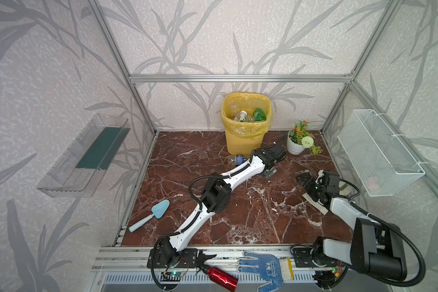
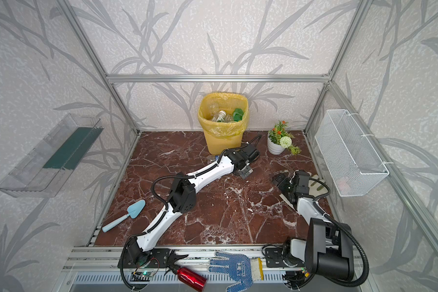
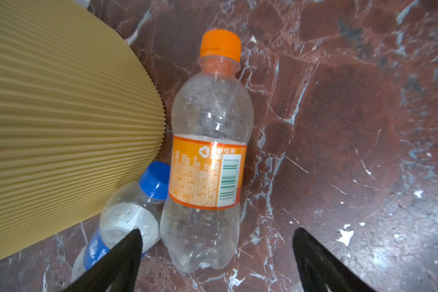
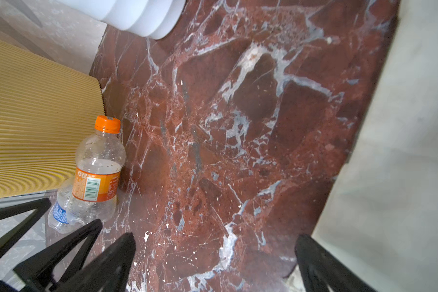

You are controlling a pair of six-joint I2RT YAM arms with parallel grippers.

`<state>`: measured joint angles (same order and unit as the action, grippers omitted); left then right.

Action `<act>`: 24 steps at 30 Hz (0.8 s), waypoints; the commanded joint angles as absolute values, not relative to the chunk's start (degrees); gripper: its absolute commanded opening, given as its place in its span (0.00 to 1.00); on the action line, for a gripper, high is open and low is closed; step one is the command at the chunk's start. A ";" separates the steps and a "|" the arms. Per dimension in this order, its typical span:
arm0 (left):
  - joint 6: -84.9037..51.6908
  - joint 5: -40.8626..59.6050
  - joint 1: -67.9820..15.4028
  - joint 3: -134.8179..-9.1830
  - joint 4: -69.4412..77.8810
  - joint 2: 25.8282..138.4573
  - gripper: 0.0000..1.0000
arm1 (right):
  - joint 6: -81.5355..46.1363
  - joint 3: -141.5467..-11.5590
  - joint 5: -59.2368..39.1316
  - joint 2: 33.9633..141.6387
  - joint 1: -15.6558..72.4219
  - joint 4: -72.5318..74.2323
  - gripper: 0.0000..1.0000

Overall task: Throw the plastic bottles in the bin
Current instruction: 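Lower the left gripper onto the orange-labelled bottle and close it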

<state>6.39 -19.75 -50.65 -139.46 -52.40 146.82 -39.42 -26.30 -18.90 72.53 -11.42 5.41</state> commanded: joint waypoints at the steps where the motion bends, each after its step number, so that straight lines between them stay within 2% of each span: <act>1: 7.95 -21.04 -50.36 -141.33 -54.14 148.51 0.88 | -39.08 -28.45 -21.86 72.99 -12.28 6.71 0.99; 5: 7.94 -21.35 -50.36 -140.28 -53.27 148.98 0.83 | -38.17 -28.37 -21.92 72.11 -12.96 5.70 0.99; 10: 7.08 -19.22 -50.47 -138.15 -52.40 147.57 0.60 | -37.94 -28.04 -21.77 70.21 -13.29 4.42 0.99; 13: 5.98 -18.24 -50.63 -136.39 -52.71 145.39 0.51 | -38.03 -27.86 -21.59 68.94 -13.41 3.73 0.99; 18: 3.32 -17.19 -50.98 -128.47 -51.66 139.21 0.48 | -38.75 -27.61 -21.61 67.01 -13.37 2.92 0.99; 24: -3.33 -14.43 -51.71 -107.80 -47.76 124.77 0.48 | -39.99 -26.86 -21.88 64.48 -13.40 2.45 0.99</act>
<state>0.95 -16.38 -51.11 -113.54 -48.86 131.98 -39.42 -26.79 -21.10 66.06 -13.10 3.77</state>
